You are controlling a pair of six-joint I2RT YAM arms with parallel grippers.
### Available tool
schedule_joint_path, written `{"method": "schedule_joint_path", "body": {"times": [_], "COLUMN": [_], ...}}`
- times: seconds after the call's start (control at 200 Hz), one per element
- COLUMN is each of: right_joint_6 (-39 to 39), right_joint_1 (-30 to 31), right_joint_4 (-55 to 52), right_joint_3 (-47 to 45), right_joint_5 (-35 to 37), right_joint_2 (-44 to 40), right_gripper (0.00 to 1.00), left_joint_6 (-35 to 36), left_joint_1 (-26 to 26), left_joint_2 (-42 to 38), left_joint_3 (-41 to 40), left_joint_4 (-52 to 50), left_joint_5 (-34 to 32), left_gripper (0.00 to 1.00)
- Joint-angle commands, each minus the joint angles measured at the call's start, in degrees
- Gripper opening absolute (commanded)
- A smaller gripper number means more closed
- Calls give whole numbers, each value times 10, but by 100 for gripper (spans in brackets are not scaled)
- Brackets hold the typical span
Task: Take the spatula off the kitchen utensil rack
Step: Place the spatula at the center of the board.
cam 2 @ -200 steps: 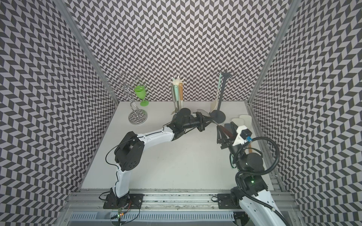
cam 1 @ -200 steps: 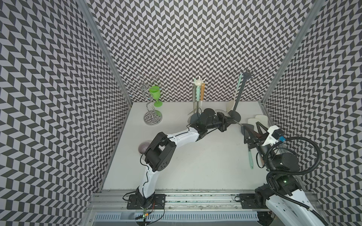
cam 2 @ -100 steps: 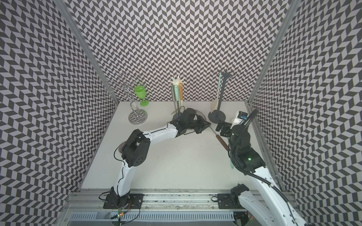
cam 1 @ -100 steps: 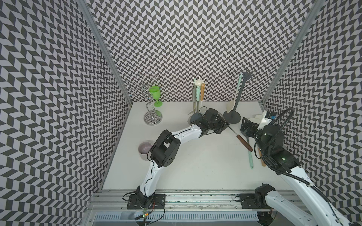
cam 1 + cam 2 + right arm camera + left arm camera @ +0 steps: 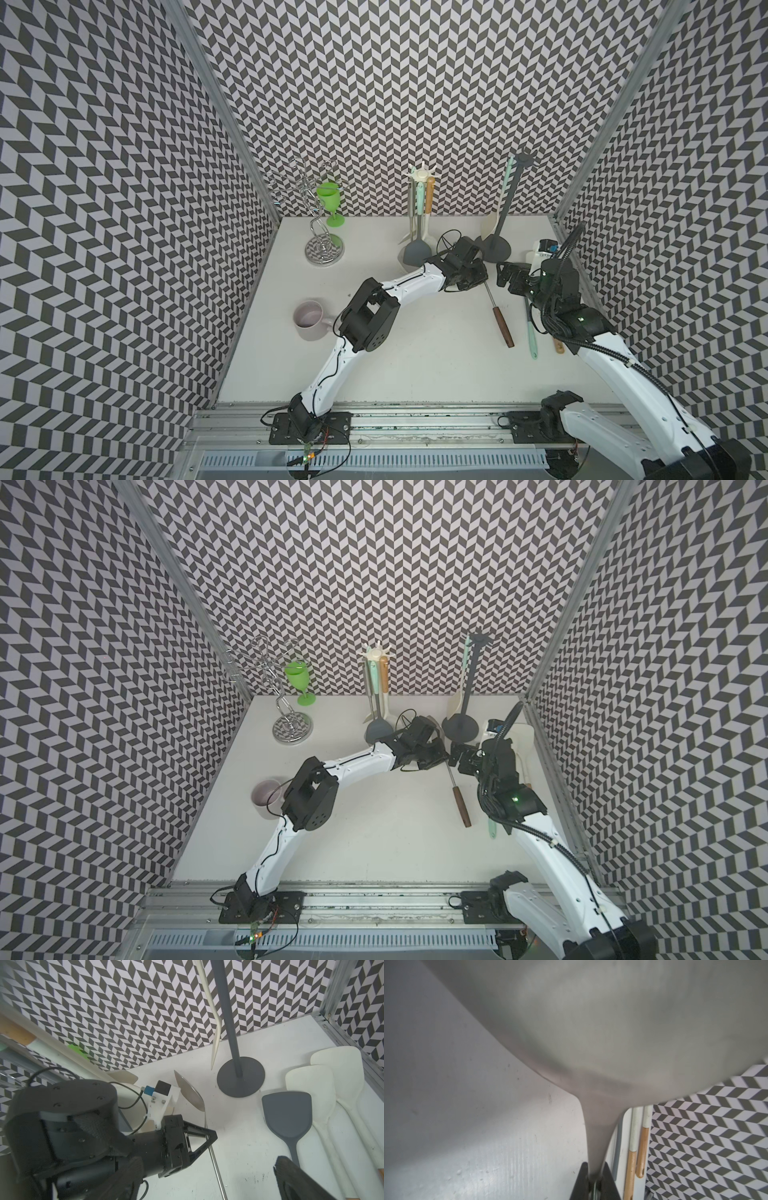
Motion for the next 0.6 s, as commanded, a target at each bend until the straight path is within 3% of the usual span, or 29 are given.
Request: {"method": "schedule_joint_path", "body": {"times": [0.0,0.275,0.596], "right_joint_6": [19,22,16], "right_joint_1": [-15,-33,-41], "right_joint_4": [44,44,57], "right_joint_3": [-6,-17,-31], "right_joint_5": [-17,-15,-10], "right_joint_2": [-3,10,15], "right_gripper": [99,100,100], "left_joint_6": [53,59,47], "left_joint_1": [-18,-39,-57], "left_joint_2": [21,84,108], "left_joint_3": [43,96,100], "left_joint_4": [-21,-29,-37], "left_joint_5": [-12,10,21], "left_gripper": [0,0,0]}}
